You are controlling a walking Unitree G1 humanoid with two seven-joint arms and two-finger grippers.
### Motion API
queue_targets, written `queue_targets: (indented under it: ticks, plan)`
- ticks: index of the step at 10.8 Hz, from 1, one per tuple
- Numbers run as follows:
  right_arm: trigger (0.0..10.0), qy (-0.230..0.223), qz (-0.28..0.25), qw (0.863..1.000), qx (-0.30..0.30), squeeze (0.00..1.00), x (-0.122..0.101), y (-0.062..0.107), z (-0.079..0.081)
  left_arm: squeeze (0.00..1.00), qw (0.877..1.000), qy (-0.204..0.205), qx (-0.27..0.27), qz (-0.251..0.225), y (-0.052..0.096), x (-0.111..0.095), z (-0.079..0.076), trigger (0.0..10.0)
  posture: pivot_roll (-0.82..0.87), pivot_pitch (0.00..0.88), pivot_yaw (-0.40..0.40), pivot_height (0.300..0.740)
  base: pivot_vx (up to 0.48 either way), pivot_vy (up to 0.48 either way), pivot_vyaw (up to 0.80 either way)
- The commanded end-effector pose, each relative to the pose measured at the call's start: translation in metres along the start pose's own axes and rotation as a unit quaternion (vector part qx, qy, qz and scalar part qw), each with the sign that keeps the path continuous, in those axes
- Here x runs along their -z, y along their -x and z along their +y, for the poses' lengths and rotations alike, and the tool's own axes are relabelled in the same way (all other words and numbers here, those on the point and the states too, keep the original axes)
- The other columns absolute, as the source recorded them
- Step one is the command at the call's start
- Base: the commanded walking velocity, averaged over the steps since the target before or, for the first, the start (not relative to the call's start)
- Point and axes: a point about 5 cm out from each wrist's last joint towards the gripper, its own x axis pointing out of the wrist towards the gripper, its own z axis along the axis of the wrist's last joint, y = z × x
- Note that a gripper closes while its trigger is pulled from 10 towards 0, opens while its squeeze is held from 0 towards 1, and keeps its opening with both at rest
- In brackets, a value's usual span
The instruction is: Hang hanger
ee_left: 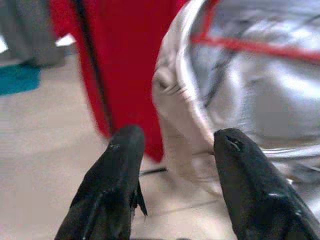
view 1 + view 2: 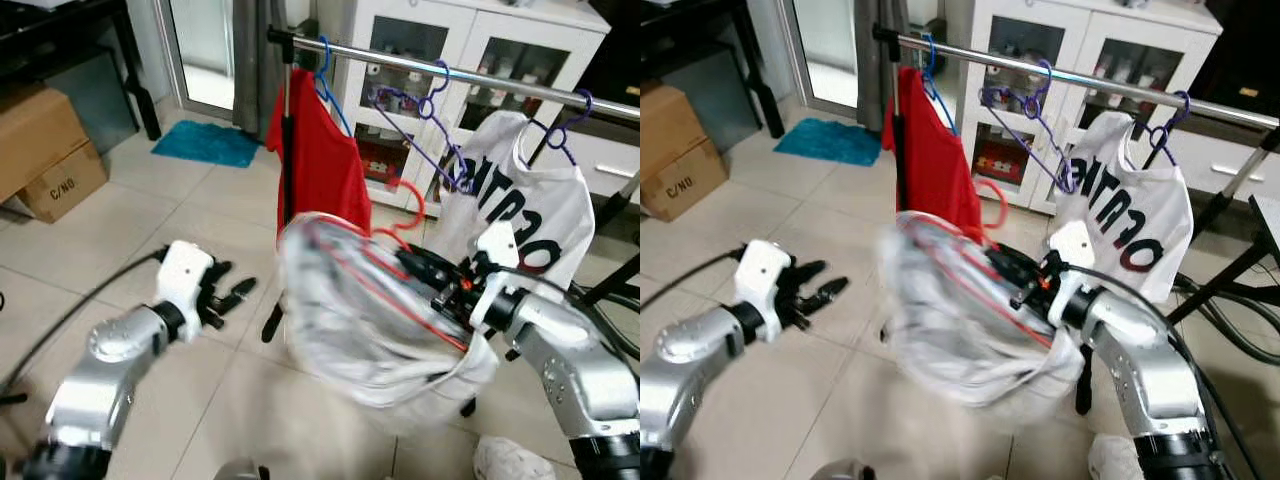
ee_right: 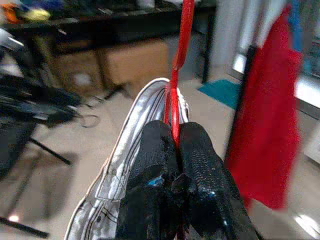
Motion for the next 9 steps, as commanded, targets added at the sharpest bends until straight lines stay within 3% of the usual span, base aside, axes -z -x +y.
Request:
queue_targets:
  ticks: [1,2,4,5,6,7,8,9]
  plan:
    - [0.0,0.015,-0.027,0.999,-0.038,0.00,-0.018,0.002,0.005,0.00,0.999,0.012,-0.048,0.004,0.000,0.000,0.016,10.0,0.04,0.000,-0.069,0.740,0.000,0.000,0.00]
    - [0.0,0.014,-0.028,0.998,-0.048,0.00,-0.019,0.002,0.007,0.00,0.999,0.023,-0.047,-0.009,-0.001,-0.003,0.018,10.0,0.04,0.000,-0.072,0.740,0.000,0.000,0.00]
    - [0.0,0.010,-0.034,0.996,-0.082,0.00,-0.027,0.002,0.014,0.00,0.991,0.084,0.073,-0.079,-0.014,-0.019,0.001,10.0,0.04,0.000,-0.073,0.740,0.000,0.000,0.00]
    - [0.0,0.010,-0.035,0.995,-0.094,0.00,-0.030,0.000,0.017,0.00,0.987,0.077,0.128,-0.067,-0.019,-0.017,-0.011,10.0,0.04,0.000,-0.070,0.740,0.000,0.000,0.00]
    - [0.0,0.012,-0.035,0.994,-0.098,0.00,-0.031,-0.001,0.018,0.00,0.987,0.071,0.136,-0.049,-0.024,-0.013,-0.013,10.0,0.03,0.000,-0.066,0.740,0.000,0.000,0.00]
    - [0.0,0.011,-0.036,0.994,-0.104,0.00,-0.033,0.000,0.020,0.00,0.994,0.063,0.081,-0.022,-0.031,-0.007,-0.001,10.0,0.03,0.000,-0.064,0.740,0.000,0.000,0.00]
    - [0.0,0.010,-0.036,0.993,-0.108,0.00,-0.034,0.000,0.021,0.00,0.996,0.065,0.061,-0.021,-0.032,-0.007,0.007,10.0,0.03,0.000,-0.060,0.740,0.000,0.000,0.00]
    - [0.0,0.008,-0.035,0.993,-0.111,0.00,-0.035,0.001,0.021,0.00,0.997,0.060,0.039,-0.023,-0.032,-0.010,0.015,0.6,0.03,0.000,-0.056,0.740,0.000,0.000,0.00]
